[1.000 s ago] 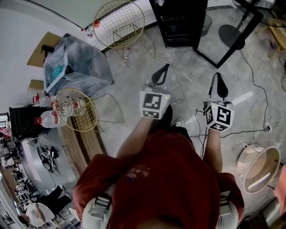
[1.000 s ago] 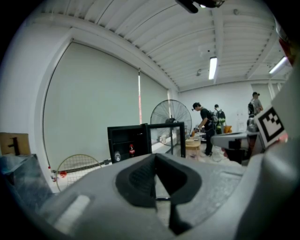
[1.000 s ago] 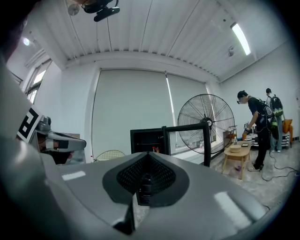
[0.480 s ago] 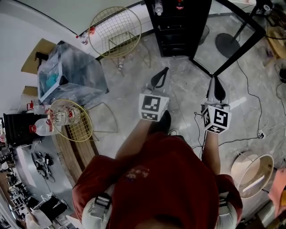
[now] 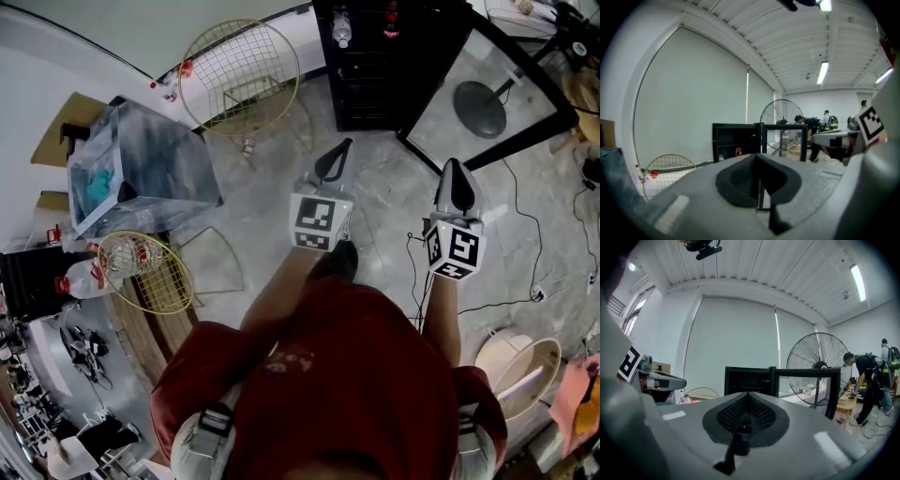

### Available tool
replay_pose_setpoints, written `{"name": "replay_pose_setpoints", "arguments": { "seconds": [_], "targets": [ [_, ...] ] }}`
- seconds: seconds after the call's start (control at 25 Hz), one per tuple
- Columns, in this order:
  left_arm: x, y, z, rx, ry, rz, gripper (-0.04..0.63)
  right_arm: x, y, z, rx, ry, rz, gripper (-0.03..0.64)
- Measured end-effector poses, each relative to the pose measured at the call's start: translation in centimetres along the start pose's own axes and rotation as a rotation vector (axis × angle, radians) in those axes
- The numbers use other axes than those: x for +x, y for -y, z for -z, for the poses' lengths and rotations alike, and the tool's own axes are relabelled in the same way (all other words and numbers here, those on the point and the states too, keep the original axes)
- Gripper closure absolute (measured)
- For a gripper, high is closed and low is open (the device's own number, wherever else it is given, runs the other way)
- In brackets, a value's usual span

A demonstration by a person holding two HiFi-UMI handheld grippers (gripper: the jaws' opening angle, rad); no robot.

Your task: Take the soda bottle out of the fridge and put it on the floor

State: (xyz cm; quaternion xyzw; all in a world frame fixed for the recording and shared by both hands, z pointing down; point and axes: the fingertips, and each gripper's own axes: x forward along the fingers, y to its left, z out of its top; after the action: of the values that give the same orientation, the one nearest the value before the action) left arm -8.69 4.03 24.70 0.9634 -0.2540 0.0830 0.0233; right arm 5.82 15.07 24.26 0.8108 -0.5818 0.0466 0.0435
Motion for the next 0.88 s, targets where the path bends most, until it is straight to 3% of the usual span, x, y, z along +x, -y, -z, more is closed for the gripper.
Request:
{"name": "replay_pose_setpoints", "arguments": {
  "seconds": [0.56,0.88],
  "targets": [
    [4.8,-12.1,-0.3,-0.037,0.012,-0.03,0.597,11.9,-5.3,-2.1,-0.036,-0.029,-0.02,0.615],
    [6.6,-15.0,-1.6,-0.027,0.044,-0.025,0.597,15.0,-6.4,-3.6,-0.05,-0.006,-0.022,0.615]
  ]
}}
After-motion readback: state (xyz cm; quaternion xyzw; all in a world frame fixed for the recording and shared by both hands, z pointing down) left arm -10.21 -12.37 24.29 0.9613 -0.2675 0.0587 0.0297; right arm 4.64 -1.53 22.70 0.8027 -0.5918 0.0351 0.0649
